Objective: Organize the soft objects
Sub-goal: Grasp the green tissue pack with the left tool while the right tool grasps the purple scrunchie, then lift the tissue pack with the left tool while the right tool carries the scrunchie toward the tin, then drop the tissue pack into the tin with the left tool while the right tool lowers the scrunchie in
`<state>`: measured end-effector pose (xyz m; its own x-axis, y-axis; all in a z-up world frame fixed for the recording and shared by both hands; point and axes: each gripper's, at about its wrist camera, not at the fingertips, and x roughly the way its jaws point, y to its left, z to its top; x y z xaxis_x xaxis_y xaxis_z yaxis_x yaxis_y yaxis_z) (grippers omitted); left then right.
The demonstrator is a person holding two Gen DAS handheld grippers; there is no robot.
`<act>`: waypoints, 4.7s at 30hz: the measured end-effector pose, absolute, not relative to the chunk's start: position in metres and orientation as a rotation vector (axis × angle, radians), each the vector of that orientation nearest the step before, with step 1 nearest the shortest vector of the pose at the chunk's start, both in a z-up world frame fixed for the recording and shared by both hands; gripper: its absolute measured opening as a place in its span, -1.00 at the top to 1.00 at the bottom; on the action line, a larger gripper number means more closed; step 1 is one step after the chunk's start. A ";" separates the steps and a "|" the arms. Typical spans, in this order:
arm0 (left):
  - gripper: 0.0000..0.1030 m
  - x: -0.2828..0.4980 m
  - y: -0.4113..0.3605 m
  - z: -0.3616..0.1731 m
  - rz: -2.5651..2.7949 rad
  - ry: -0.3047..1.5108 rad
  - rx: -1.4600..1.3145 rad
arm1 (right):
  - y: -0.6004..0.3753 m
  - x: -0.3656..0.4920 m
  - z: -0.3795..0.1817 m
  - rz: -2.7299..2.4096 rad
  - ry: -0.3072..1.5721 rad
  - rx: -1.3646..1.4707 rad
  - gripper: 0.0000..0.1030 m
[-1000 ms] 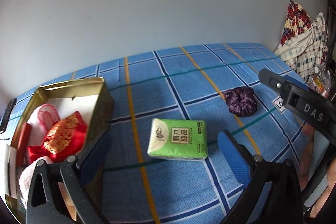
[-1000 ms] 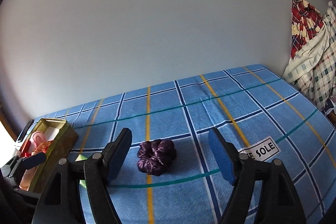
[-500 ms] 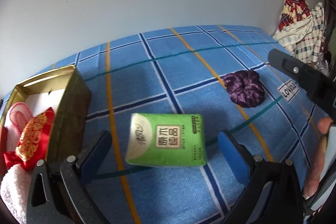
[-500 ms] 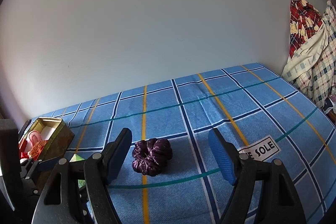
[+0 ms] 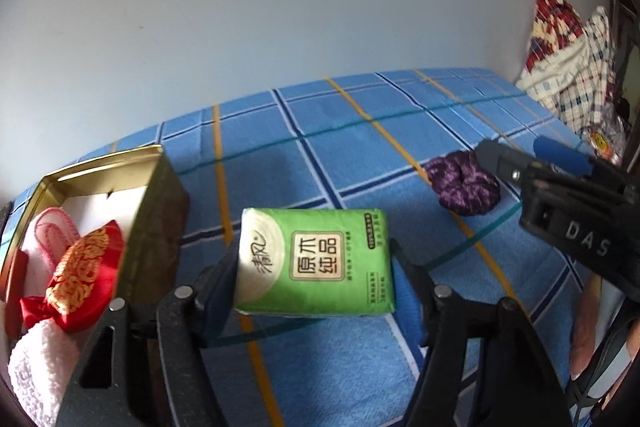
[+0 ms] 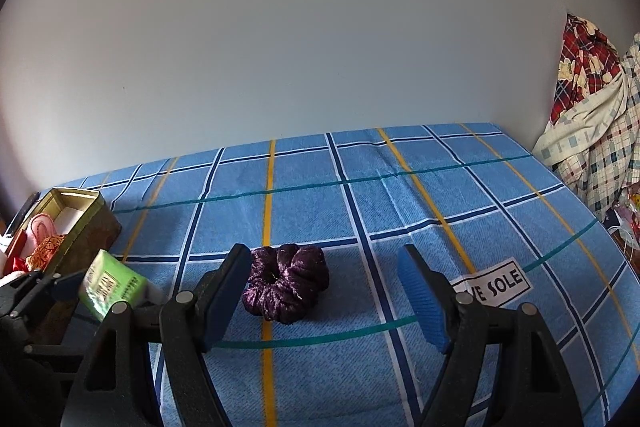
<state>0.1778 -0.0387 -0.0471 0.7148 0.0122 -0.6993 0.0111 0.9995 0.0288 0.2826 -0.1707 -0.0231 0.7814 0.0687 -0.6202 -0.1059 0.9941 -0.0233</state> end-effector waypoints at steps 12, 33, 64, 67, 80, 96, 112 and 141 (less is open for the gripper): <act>-0.33 0.172 -0.022 -0.037 0.091 0.692 -0.014 | -0.155 0.300 -0.040 0.126 0.796 -0.106 -0.50; -0.33 0.168 -0.025 -0.036 0.076 0.678 -0.005 | -0.145 0.312 -0.050 0.149 0.885 -0.114 0.15; -0.33 0.147 -0.029 -0.023 0.069 0.576 0.005 | -0.155 0.243 -0.011 0.144 0.601 -0.099 0.15; -0.33 0.147 -0.030 -0.022 0.069 0.572 0.002 | -0.154 0.242 -0.012 0.144 0.594 -0.106 0.15; -0.33 0.125 -0.027 0.000 0.098 0.460 0.006 | -0.151 0.227 -0.007 0.150 0.514 -0.135 0.15; -0.33 0.080 -0.009 0.036 0.117 0.440 -0.012 | -0.137 0.205 0.009 0.204 0.421 -0.115 0.16; -0.33 0.039 0.077 0.064 0.256 0.481 0.048 | -0.092 0.189 0.039 0.371 0.407 -0.086 0.15; -0.33 0.073 0.164 0.023 0.290 0.689 -0.111 | 0.003 0.177 0.032 0.532 0.437 -0.155 0.15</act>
<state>0.0732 0.1639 0.0226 0.7337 0.2265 -0.6406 -0.2992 0.9542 -0.0053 0.1772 0.0029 0.0316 0.7724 0.4566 -0.4415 -0.5218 0.8525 -0.0312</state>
